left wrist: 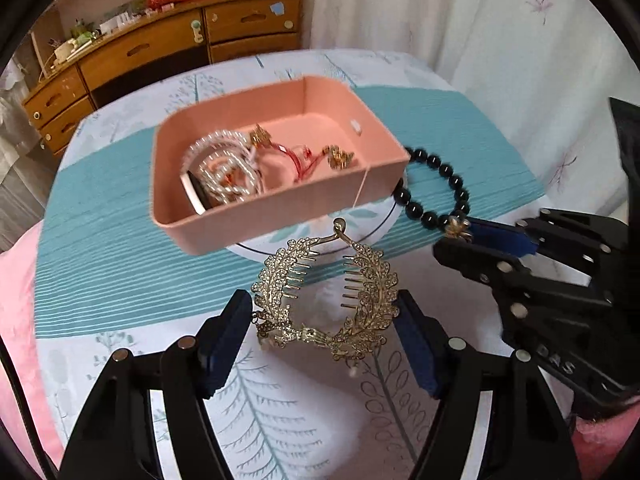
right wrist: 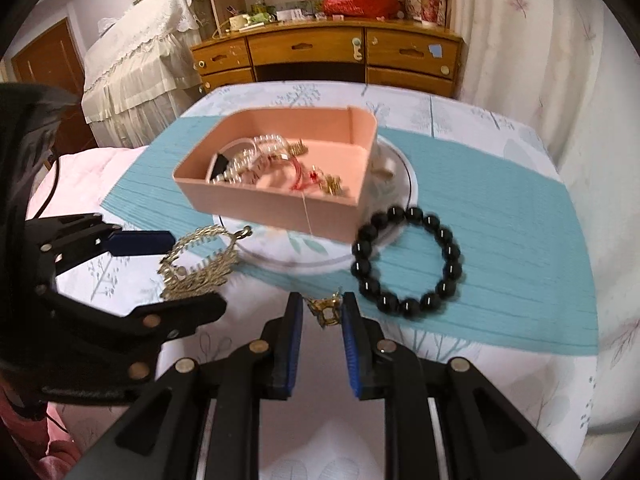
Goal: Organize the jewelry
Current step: 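Carry both items into the pink box and open both tools to release them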
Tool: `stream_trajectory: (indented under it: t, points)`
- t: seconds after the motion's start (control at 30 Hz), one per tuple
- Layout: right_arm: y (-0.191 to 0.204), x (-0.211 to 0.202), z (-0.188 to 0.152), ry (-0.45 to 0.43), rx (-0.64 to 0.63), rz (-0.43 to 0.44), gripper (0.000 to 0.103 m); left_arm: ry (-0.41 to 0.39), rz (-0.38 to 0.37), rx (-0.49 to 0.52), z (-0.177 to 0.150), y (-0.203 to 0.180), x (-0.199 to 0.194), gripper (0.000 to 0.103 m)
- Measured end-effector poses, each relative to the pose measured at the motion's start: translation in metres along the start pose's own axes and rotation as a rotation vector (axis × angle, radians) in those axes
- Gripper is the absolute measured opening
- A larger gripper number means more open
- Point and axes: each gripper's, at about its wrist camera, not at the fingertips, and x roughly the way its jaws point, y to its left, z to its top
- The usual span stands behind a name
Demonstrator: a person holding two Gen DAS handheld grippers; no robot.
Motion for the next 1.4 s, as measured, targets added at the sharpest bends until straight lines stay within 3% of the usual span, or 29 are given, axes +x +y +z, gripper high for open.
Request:
stream_trajectory:
  t: [0.2,0.7,1.1,1.2,1.4]
  points:
    - [0.006,-0.009,0.022,-0.045,-0.034,0.007,0.019,-0.040,-0.059,-0.029,0.009,0.012,-0.024,0.070]
    - [0.008,-0.025,0.086,-0.144,-0.065,0.037,0.019,-0.222,0.003,-0.017,0.071,0.031,-0.075,0.070]
    - [0.003,-0.010,0.101,-0.132,-0.053,0.048,0.019,-0.187,0.027,-0.080,0.091,0.051,-0.048,0.071]
    - [0.002,-0.006,0.100,-0.114,-0.059,0.054,0.021,-0.158,0.043,-0.115,0.091,0.058,-0.039,0.079]
    - [0.001,-0.007,0.097,-0.107,-0.058,0.026,0.027,-0.157,0.054,-0.137,0.087,0.062,-0.045,0.085]
